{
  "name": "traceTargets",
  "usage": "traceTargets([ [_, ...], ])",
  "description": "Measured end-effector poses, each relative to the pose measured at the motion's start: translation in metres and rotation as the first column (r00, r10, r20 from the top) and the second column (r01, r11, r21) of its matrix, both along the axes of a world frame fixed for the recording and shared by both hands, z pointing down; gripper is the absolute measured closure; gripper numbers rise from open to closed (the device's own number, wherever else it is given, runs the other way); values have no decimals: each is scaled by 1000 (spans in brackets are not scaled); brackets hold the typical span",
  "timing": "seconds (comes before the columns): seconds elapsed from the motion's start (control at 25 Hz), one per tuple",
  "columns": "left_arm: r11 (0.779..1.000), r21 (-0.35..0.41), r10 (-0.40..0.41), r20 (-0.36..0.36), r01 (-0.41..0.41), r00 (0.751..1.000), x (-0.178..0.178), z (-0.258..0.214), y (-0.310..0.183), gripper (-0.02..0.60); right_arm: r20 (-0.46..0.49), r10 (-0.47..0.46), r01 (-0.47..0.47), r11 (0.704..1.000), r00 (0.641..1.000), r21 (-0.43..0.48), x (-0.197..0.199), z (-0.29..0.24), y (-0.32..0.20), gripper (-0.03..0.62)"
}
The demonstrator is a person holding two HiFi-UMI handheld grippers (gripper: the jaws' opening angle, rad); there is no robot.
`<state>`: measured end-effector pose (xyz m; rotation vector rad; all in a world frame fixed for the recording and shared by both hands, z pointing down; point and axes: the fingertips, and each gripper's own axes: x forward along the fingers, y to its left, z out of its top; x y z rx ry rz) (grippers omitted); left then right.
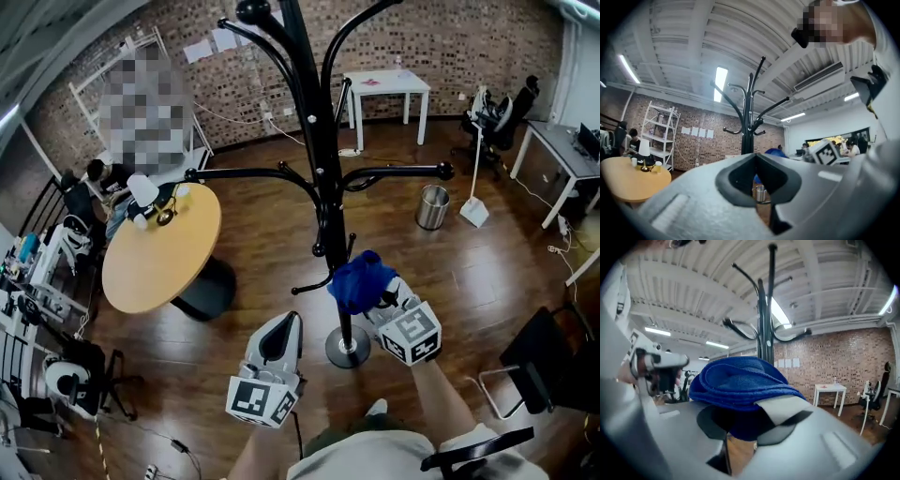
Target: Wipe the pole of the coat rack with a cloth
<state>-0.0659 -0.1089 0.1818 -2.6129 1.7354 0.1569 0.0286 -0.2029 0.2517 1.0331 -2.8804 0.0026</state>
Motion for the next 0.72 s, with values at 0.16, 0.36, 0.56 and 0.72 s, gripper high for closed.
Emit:
traceTargets([
  [0.16,1000,5,21,-8,-21,1000,2,-5,20,580,80,28,-37,993,996,110,13,-59,73,494],
  [0.36,997,-30,73,-14,-73,997,4,16,37,580,113,64,-73,994,992,85,19,-44,119,493],
  [0.56,995,-83,53,12,-52,998,10,45,29,580,85,32,-36,998,996,45,19,-2,128,493],
  [0.72,999,-47,25,19,-24,1000,13,76,12,580,89,-72,68,996,993,51,9,34,123,494],
])
